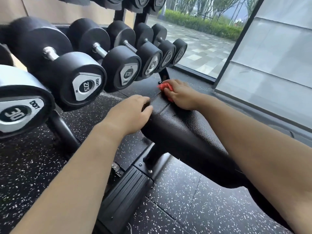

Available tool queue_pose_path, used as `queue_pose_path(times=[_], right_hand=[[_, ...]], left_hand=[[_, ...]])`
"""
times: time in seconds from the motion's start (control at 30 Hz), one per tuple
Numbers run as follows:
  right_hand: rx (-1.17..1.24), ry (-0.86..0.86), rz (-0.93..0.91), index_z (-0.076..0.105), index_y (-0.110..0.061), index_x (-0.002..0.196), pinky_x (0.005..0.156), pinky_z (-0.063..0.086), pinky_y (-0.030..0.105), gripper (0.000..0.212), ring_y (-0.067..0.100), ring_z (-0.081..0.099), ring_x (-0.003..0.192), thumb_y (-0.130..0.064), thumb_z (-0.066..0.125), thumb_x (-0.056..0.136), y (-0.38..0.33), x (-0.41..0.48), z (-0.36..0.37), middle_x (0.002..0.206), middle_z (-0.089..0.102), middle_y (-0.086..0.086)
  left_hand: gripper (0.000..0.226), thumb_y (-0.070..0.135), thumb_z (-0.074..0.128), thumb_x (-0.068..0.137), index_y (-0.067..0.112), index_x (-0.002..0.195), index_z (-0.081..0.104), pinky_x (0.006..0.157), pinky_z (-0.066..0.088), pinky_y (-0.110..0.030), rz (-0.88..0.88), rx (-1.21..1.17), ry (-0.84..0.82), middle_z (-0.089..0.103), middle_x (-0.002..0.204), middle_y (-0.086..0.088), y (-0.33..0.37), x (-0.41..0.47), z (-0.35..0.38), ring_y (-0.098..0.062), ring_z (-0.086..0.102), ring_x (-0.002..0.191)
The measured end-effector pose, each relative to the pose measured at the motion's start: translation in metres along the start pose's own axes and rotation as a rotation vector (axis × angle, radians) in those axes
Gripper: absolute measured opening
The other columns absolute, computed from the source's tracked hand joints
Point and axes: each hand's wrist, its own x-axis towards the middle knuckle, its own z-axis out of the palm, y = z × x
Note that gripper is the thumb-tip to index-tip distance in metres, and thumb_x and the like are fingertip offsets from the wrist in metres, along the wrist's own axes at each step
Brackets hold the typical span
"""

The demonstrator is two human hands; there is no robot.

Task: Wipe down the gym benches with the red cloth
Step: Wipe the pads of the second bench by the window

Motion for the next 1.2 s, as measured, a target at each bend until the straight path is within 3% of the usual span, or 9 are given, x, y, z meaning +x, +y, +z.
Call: queue_pose_path(times=[0.17,0.23,0.33,0.4,0.53,0.6,0.73,1.1,1.2], right_hand=[[0.061,-0.016,-0.226,0.036,-0.019,0.139,0.109,0.015,0.025,0.041,0.021,0.03,0.134,-0.03,0.037,0.099,-0.025,-0.057,0.001,0.142,0.039,0.006],[0.053,0.012,-0.286,0.035,-0.021,0.14,0.112,0.015,0.027,0.044,0.019,0.028,0.135,-0.035,0.036,0.099,-0.031,-0.08,0.008,0.143,0.038,0.004],[-0.081,0.109,-0.366,0.032,-0.024,0.141,0.112,0.025,0.037,0.058,0.019,0.029,0.135,-0.051,0.024,0.091,-0.035,-0.105,0.02,0.144,0.036,0.0],[-0.139,0.131,-0.341,0.031,-0.026,0.141,0.109,0.029,0.039,0.062,0.019,0.028,0.135,-0.055,0.02,0.087,-0.038,-0.104,0.025,0.144,0.035,-0.002],[-0.085,0.148,-0.27,0.038,-0.024,0.137,0.107,0.033,0.045,0.053,0.023,0.033,0.132,-0.049,0.038,0.091,-0.05,-0.078,0.026,0.139,0.041,0.002],[-0.099,0.153,-0.279,0.037,-0.022,0.139,0.106,0.033,0.046,0.056,0.024,0.032,0.133,-0.05,0.035,0.09,-0.046,-0.081,0.03,0.14,0.041,0.003],[-0.143,0.14,-0.286,0.031,-0.022,0.143,0.108,0.033,0.046,0.068,0.024,0.03,0.135,-0.056,0.022,0.084,-0.018,-0.122,0.024,0.145,0.036,0.004],[-0.304,0.091,-0.055,0.026,-0.015,0.144,0.11,0.033,0.042,0.062,0.028,0.032,0.138,-0.05,0.027,0.093,0.06,-0.264,-0.001,0.149,0.033,0.009],[-0.244,0.168,0.019,0.029,-0.011,0.144,0.114,0.018,0.03,0.067,0.026,0.031,0.138,-0.052,0.025,0.092,0.067,-0.264,-0.002,0.148,0.034,0.011]], left_hand=[[0.044,0.032,0.042,0.096,0.019,0.138,0.045,0.111,0.03,-0.036,-0.06,0.051,0.015,0.044,0.144,-0.002,-0.007,-0.015,-0.026,-0.019,0.04,0.132],[0.042,0.03,0.042,0.096,0.018,0.137,0.047,0.109,0.029,-0.031,-0.072,0.059,0.023,0.045,0.143,-0.003,-0.007,-0.022,-0.035,-0.019,0.041,0.131],[0.041,0.03,0.041,0.097,0.018,0.136,0.047,0.107,0.028,-0.029,-0.083,0.055,0.03,0.045,0.143,-0.002,-0.009,-0.03,-0.044,-0.018,0.04,0.131],[0.041,0.03,0.041,0.097,0.019,0.137,0.047,0.107,0.028,-0.029,-0.09,0.05,0.036,0.045,0.143,0.0,-0.009,-0.032,-0.047,-0.017,0.04,0.131],[0.041,0.03,0.04,0.098,0.019,0.136,0.048,0.106,0.028,-0.027,-0.081,0.049,0.042,0.045,0.143,0.0,0.001,-0.029,-0.044,-0.016,0.04,0.131],[0.041,0.03,0.041,0.097,0.02,0.136,0.048,0.106,0.028,-0.027,-0.071,0.046,0.047,0.045,0.143,0.001,0.009,-0.026,-0.041,-0.016,0.04,0.131],[0.041,0.027,0.043,0.097,0.018,0.136,0.048,0.108,0.026,-0.027,-0.023,0.022,0.049,0.046,0.142,-0.001,0.028,-0.017,-0.027,-0.016,0.04,0.132],[0.037,0.027,0.045,0.095,0.02,0.13,0.053,0.112,0.029,-0.036,0.235,-0.027,-0.007,0.047,0.14,0.004,0.105,0.005,0.029,-0.015,0.041,0.13],[0.036,0.027,0.045,0.095,0.02,0.13,0.054,0.112,0.028,-0.038,0.272,-0.033,0.002,0.048,0.138,0.005,0.114,0.008,0.034,-0.016,0.041,0.13]])
